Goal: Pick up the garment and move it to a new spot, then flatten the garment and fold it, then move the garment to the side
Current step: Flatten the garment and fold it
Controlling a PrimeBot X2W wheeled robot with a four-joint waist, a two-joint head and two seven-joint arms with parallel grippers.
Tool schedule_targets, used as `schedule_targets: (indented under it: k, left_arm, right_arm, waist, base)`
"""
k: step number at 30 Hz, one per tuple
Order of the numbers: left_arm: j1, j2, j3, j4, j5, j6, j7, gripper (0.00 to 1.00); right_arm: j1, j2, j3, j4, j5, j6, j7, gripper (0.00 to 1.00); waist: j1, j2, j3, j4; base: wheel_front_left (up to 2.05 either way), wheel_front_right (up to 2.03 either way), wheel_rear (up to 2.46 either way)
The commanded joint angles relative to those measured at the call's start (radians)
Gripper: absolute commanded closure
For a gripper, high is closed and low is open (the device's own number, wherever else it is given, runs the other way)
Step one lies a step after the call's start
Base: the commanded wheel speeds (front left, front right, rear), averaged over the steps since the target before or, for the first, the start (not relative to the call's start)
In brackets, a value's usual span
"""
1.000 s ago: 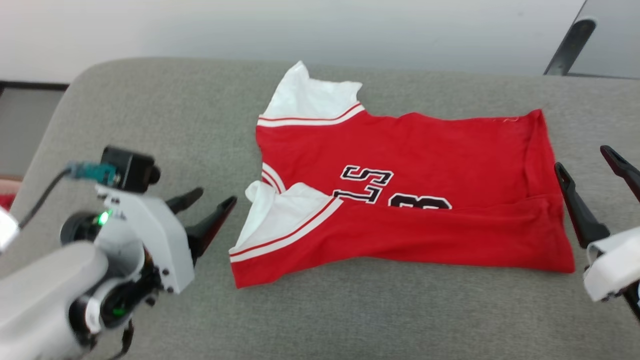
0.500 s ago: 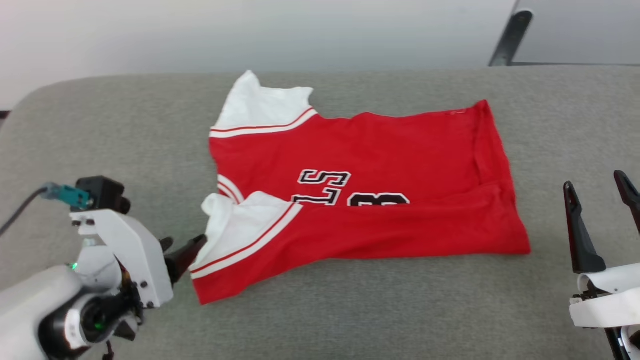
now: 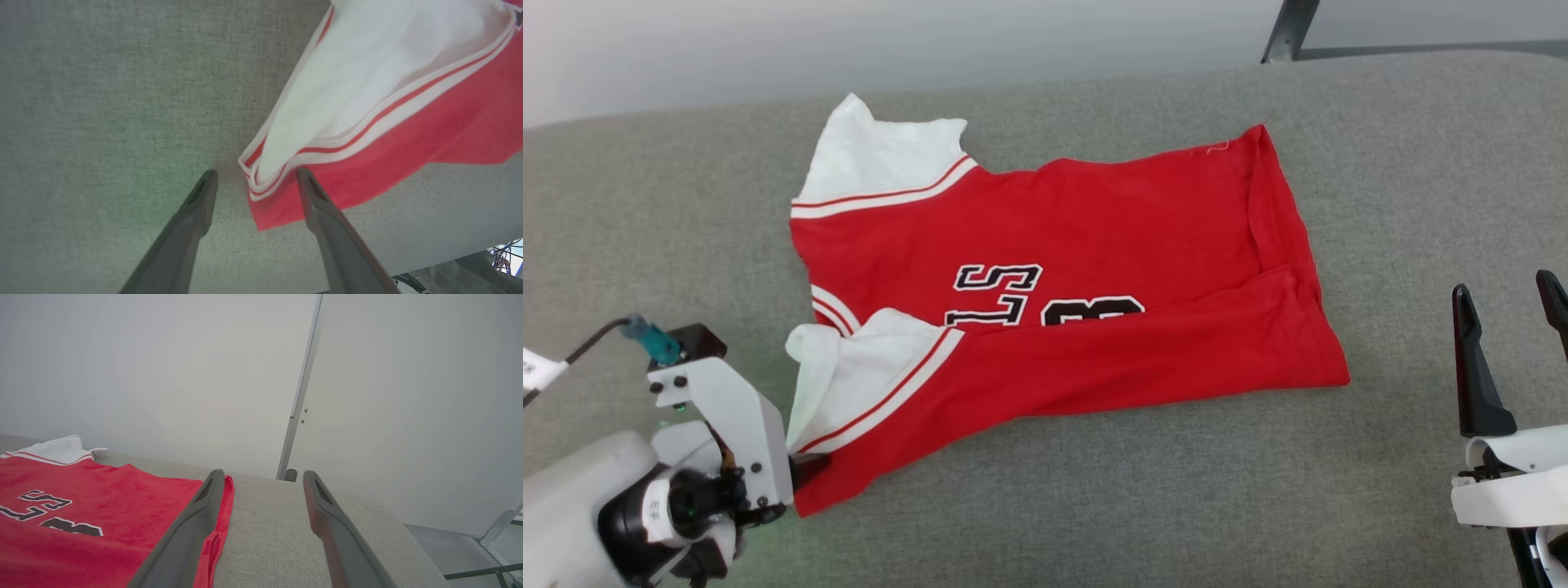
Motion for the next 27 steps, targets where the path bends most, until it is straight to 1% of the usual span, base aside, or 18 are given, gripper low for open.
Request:
schedule_targets:
  k: [1,2,4,9,10,12,14,17,22,25,27]
  left_arm:
    - [-0.011,-0.010,-0.002,0.007,-0.006,-0.003,0.004,0.00]
    - [-0.008,-0.018,-0.005,0.028,-0.010,-0.005,0.013,0.00]
    - [-0.010,-0.035,-0.014,0.065,0.002,-0.023,0.023,0.00]
    - [0.008,-0.099,-0.010,0.152,-0.027,-0.066,0.029,0.00]
    - [0.014,-0.111,-0.001,0.166,-0.037,-0.075,0.025,0.07]
    - [0.009,-0.129,-0.010,0.180,-0.025,-0.099,0.035,0.99]
    - [0.004,-0.132,-0.005,0.193,-0.028,-0.117,0.036,1.00]
    - [-0.023,-0.109,-0.002,0.199,0.003,-0.133,0.027,1.00]
    - [-0.050,-0.083,0.002,0.184,0.036,-0.141,0.017,1.00]
    - [-0.054,-0.080,0.001,0.173,0.048,-0.136,0.013,1.00]
    - [-0.055,-0.082,0.001,0.166,0.053,-0.135,0.011,1.00]
  right_arm:
    - [-0.013,0.003,-0.005,0.000,0.006,-0.001,-0.002,0.00]
    - [-0.016,0.002,-0.006,-0.001,0.008,-0.001,-0.002,0.00]
    - [-0.019,0.001,-0.006,-0.003,0.011,-0.001,-0.002,0.00]
    - [-0.015,0.002,-0.009,-0.009,0.015,-0.001,0.000,0.00]
    - [-0.015,0.004,-0.009,-0.009,0.018,-0.001,0.003,0.00]
    - [-0.013,0.003,-0.010,-0.012,0.023,-0.001,0.007,0.00]
    - [-0.012,-0.002,-0.007,-0.010,0.027,-0.001,0.015,0.00]
    - [-0.009,-0.011,-0.003,-0.005,0.042,-0.001,0.044,0.00]
    - [-0.006,-0.045,0.023,-0.004,0.097,-0.001,0.130,0.00]
    - [-0.007,-0.071,0.035,0.000,0.141,-0.001,0.231,0.00]
    - [-0.015,-0.079,0.037,0.008,0.182,-0.001,0.326,0.00]
  waist:
    - [0.0000,0.0000,0.008,-0.006]
    - [0.0000,0.0000,0.011,-0.007]
    - [0.0000,0.0000,0.016,-0.008]
    - [0.0000,0.0000,0.024,-0.006]
    - [0.0000,0.0000,0.026,-0.006]
    - [0.0000,0.0000,0.030,-0.002]
    - [0.0000,0.0000,0.032,0.001]
    - [0.0000,0.0000,0.035,0.008]
    - [0.0000,0.0000,0.036,0.022]
    - [0.0000,0.0000,0.032,0.032]
    - [0.0000,0.0000,0.030,0.037]
  base:
    - [0.00,0.00,0.00]
    - [0.00,0.00,0.00]
    - [0.00,0.00,0.00]
    - [0.00,0.00,0.00]
    - [0.00,0.00,0.00]
    - [0.00,0.00,0.00]
    - [0.00,0.00,0.00]
    - [0.00,0.00,0.00]
    - [0.00,0.00,0.00]
    - [0.00,0.00,0.00]
    - [0.00,0.00,0.00]
